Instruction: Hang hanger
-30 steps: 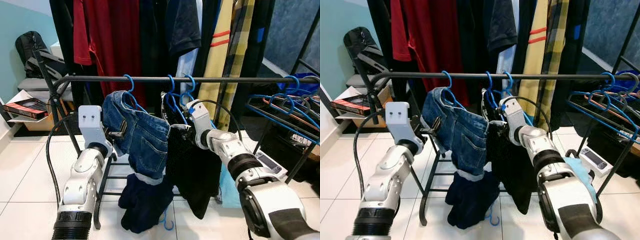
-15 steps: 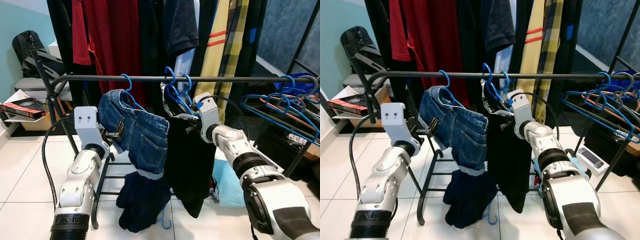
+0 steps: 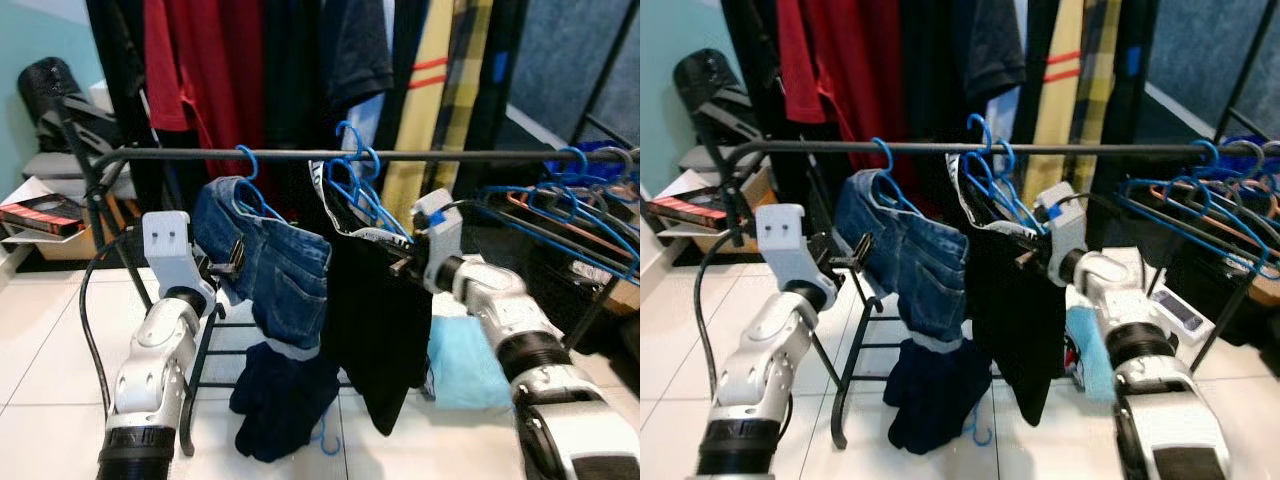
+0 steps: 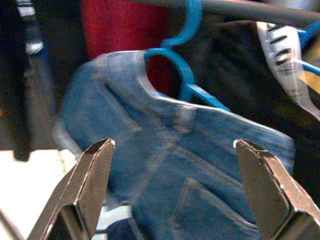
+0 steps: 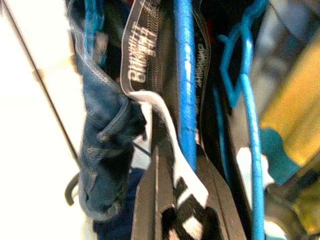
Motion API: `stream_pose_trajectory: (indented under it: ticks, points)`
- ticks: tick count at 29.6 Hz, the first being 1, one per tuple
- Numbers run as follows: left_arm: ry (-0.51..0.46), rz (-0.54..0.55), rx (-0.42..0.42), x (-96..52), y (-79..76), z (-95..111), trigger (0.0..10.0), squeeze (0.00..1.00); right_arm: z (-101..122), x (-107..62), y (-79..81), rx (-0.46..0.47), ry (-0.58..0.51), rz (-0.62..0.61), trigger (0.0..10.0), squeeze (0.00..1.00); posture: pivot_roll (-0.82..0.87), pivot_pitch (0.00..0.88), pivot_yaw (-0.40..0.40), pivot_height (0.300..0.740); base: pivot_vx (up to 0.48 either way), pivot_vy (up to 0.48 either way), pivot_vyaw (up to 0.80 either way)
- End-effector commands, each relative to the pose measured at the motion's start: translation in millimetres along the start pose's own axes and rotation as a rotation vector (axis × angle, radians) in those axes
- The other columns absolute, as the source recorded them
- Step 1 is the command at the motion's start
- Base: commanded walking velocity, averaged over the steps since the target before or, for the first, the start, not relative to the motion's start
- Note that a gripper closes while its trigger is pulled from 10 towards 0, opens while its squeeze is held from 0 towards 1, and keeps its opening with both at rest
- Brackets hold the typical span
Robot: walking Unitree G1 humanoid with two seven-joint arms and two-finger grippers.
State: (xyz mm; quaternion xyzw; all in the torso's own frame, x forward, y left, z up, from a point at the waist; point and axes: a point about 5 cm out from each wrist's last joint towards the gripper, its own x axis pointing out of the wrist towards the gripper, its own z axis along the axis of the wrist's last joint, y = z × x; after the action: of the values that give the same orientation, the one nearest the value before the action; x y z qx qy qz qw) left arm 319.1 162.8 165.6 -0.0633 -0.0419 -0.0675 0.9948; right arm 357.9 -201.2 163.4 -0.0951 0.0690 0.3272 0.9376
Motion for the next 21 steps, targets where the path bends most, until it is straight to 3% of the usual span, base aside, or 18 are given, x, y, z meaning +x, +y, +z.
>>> stream_pose_trajectory:
  ticks: [1, 3, 8, 21]
  points:
    - [0.016, -0.001, 0.013, -0.5, 5.9, -2.6, 10.0, 0.0, 3.9, -4.9, 8.0, 0.005, -0.019, 0.068, 0.0, 0.0, -0.04, 0.0, 0.01, 0.74, -0.322, 0.0, 0.0]
    - [0.017, -0.001, 0.013, -0.5, 6.1, -2.8, 10.0, 0.0, 3.7, -5.8, 8.2, 0.005, -0.018, 0.07, 0.0, 0.0, -0.04, 0.0, 0.01, 0.74, -0.322, 0.0, 0.0]
    - [0.006, -0.029, 0.034, 3.0, 15.4, 4.2, 10.0, 0.0, 2.6, -41.5, 14.9, -0.015, 0.021, 0.164, 0.0, 0.0, -0.07, 0.0, 0.034, 0.74, -0.394, 0.0, 0.0]
    - [-0.086, -0.209, 0.038, 10.5, 16.0, 36.0, 10.0, 0.0, 22.4, -66.2, 22.6, -0.061, 0.027, 0.27, 0.0, 0.0, -0.08, 0.0, 0.042, 0.74, -0.462, 0.0, 0.0]
